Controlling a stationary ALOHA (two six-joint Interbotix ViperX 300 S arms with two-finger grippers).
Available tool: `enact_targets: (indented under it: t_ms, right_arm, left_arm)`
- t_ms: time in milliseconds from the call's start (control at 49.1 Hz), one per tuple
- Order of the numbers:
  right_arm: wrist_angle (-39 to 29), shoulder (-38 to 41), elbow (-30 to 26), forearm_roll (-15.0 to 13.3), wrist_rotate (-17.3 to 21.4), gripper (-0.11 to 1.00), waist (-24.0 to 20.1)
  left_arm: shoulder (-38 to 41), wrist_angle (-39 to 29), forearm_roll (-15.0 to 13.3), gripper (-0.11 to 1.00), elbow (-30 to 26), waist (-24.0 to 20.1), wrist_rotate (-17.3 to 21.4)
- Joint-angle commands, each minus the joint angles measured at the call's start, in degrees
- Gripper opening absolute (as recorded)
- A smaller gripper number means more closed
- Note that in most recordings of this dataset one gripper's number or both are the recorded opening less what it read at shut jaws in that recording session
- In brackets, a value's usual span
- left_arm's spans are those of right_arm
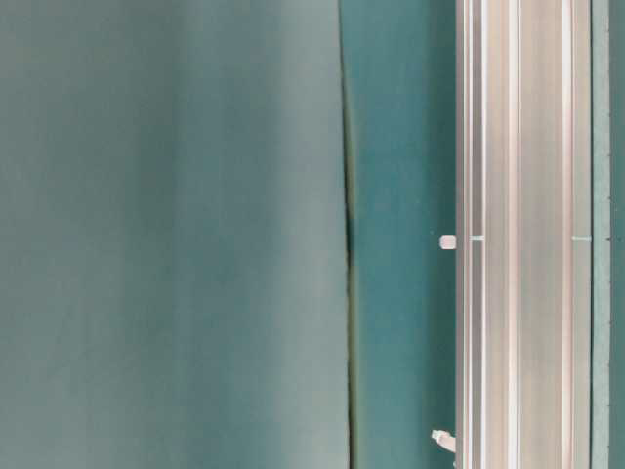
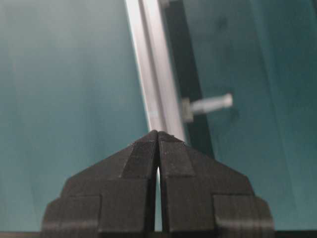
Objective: Lift the large metal rail with both hands.
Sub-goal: 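Move both grippers down over the two ends of the silver rail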
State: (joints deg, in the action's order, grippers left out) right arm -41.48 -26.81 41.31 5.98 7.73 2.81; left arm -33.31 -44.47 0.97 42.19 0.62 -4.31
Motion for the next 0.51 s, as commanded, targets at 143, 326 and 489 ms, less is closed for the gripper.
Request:
enact_targets:
  t_ms: [143,326,489]
  right_arm:
    - [-11.43,7.03,-5.98,-0.62,0.09,0.0,-0.88]
    - [-14.41,9.58,-5.98,-0.7,-0.18,0.0,-0.79]
    - [-14.24,10.28,-5.27,-1.23,-0.09,0.0,-0.79]
  left_arm:
    - [5.1,-5.27,0.26,-0.02,-3.52,-0.7,0.35]
    - [7.29,-5.27,0.35,-0.02,-3.16,-0.79,0.88]
    - [7.12,-4.31,0.35,-0.02,-2.46,-0.79,0.79]
